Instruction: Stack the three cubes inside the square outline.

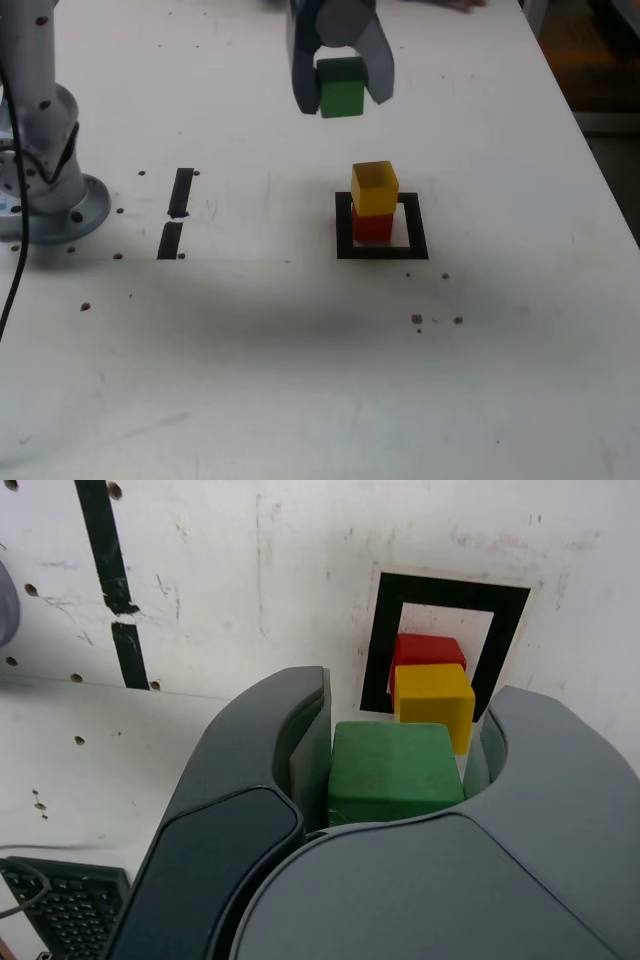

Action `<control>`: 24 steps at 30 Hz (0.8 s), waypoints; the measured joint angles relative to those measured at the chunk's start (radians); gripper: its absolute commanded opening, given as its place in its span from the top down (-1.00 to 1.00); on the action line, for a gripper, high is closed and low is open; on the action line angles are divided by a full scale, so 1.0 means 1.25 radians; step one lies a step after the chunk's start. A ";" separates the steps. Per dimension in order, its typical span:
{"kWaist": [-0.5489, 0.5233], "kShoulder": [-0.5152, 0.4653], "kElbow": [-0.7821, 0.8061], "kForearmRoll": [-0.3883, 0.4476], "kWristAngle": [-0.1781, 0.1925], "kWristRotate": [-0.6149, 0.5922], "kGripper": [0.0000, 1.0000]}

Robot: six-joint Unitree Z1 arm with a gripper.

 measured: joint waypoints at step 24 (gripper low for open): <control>-0.051 0.094 -0.041 -0.039 -0.033 -0.040 0.55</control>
